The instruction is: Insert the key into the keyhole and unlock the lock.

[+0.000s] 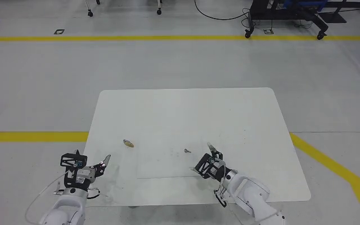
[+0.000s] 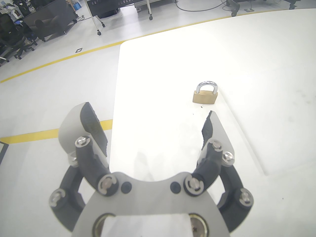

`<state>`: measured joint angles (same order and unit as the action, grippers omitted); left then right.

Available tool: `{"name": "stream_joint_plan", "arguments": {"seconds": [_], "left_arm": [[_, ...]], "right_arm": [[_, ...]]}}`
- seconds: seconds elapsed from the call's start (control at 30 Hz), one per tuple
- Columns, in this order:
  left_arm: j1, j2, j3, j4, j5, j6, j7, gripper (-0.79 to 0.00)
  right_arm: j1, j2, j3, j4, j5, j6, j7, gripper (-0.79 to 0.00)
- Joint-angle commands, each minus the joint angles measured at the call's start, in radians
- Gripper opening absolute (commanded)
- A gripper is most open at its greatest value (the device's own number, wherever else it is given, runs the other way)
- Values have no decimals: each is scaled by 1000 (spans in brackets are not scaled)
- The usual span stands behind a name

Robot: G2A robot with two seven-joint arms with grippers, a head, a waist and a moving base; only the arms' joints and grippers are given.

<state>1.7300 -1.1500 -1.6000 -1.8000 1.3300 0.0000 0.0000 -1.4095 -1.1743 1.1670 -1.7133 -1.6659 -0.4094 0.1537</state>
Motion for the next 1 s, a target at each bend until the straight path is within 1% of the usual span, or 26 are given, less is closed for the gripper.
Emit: {"name": "stream_joint_plan", "arguments": {"seconds": [0.0, 0.23, 0.37, 0.4, 0.47, 0.5, 0.63, 0.77, 0.9, 0.97], "left_arm": [[0, 0, 0, 0, 0, 0, 0, 0], [0, 0, 0, 0, 0, 0, 0, 0], [0, 0, 0, 0, 0, 0, 0, 0], [0, 0, 0, 0, 0, 0, 0, 0], [0, 0, 0, 0, 0, 0, 0, 0], [0, 0, 0, 0, 0, 0, 0, 0], [0, 0, 0, 0, 0, 0, 0, 0], [0, 0, 0, 0, 0, 0, 0, 0], [0, 0, 0, 0, 0, 0, 0, 0], [0, 0, 0, 0, 0, 0, 0, 0]], "right_arm": [[33, -6, -38, 22, -8, -15, 19, 0], [139, -29, -126, 121, 12, -31, 76, 0], [178, -40, -158, 160, 4, -13, 96, 0], [185, -42, -164, 167, -2, -8, 98, -102], [197, -46, -175, 180, -14, 4, 103, -277], [202, -47, -178, 185, -20, 12, 106, -394], [220, -53, -189, 197, -40, 37, 114, -453], [234, -57, -193, 208, -46, 50, 114, -536], [249, -63, -207, 222, -63, 66, 126, -560], [258, -66, -214, 230, -70, 68, 129, -591]]}}
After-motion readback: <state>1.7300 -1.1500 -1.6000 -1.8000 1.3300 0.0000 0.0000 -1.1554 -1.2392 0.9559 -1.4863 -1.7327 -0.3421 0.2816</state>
